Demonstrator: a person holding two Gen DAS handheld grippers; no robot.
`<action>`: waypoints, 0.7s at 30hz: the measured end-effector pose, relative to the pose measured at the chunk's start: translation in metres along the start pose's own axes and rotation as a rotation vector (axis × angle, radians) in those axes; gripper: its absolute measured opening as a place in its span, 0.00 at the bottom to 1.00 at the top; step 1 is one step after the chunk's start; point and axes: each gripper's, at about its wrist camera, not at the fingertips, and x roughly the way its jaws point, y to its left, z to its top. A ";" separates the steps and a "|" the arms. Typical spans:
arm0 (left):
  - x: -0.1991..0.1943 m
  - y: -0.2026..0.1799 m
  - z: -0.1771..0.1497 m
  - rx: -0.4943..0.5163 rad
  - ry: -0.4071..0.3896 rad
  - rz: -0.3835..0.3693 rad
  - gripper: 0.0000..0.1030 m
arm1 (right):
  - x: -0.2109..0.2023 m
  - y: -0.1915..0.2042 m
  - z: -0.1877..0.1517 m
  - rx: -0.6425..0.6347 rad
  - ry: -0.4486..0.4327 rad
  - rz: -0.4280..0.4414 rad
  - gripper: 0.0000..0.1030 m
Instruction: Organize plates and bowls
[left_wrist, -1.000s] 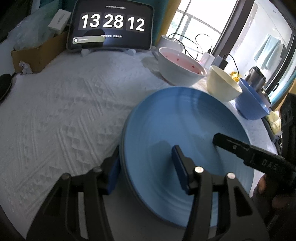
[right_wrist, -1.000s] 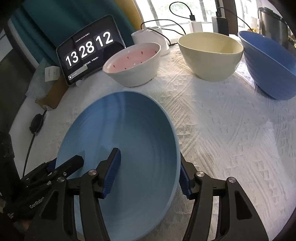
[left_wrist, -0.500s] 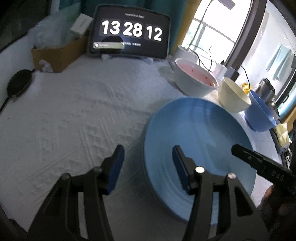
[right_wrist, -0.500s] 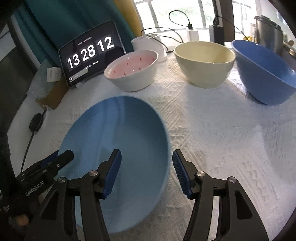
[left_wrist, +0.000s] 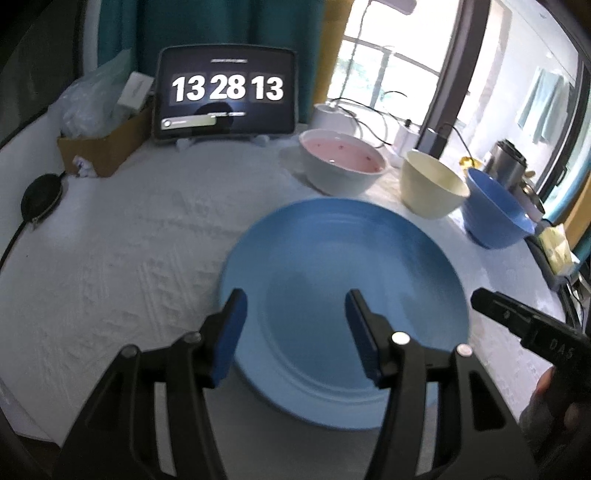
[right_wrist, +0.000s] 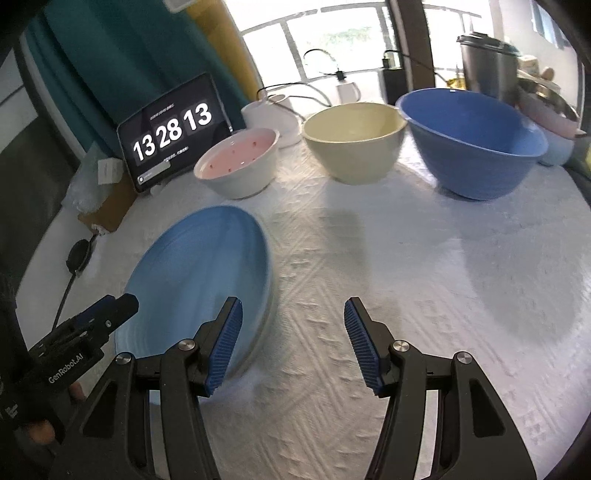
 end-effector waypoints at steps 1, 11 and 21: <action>-0.001 -0.005 0.000 0.006 -0.001 -0.004 0.55 | -0.003 -0.003 -0.001 0.005 -0.004 -0.001 0.60; -0.009 -0.067 0.001 0.099 -0.009 -0.051 0.55 | -0.034 -0.056 -0.011 0.074 -0.052 -0.023 0.60; -0.003 -0.121 0.006 0.179 -0.007 -0.085 0.55 | -0.053 -0.113 -0.012 0.139 -0.093 -0.059 0.60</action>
